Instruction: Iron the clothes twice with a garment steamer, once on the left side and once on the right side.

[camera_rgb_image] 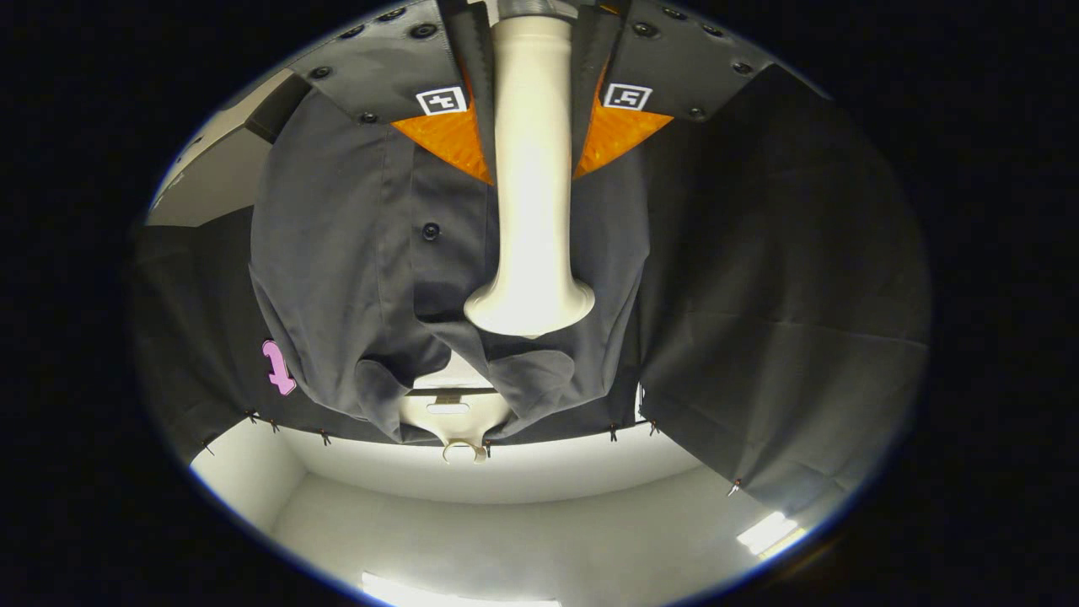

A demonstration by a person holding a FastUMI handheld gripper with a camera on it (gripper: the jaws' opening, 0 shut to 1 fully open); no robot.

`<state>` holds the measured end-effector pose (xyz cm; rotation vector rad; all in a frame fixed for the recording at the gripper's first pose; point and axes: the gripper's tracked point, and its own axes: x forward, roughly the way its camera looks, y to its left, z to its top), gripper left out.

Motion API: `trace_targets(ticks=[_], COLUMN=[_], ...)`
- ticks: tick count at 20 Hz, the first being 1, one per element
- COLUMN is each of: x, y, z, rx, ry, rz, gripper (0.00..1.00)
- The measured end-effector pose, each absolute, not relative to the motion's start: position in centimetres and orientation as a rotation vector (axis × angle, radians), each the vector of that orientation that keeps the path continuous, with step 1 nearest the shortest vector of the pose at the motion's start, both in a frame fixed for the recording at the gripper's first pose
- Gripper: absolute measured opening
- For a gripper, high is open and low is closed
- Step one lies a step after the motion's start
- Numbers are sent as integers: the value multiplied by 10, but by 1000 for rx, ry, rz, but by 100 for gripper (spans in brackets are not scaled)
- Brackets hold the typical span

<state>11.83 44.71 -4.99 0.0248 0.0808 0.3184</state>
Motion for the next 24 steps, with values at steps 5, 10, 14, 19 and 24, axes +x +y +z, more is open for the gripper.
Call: trace_targets(ticks=[5, 10, 14, 19, 24], x=[117, 105, 92, 79, 62], y=[446, 442, 440, 439, 439], z=[-56, -80, -101, -127, -155], rx=[-4, -30, -53, -73, -76], ry=[76, 104, 133, 178, 216], rz=[315, 313, 311, 311, 312], gripper=[45, 45, 45, 45, 45])
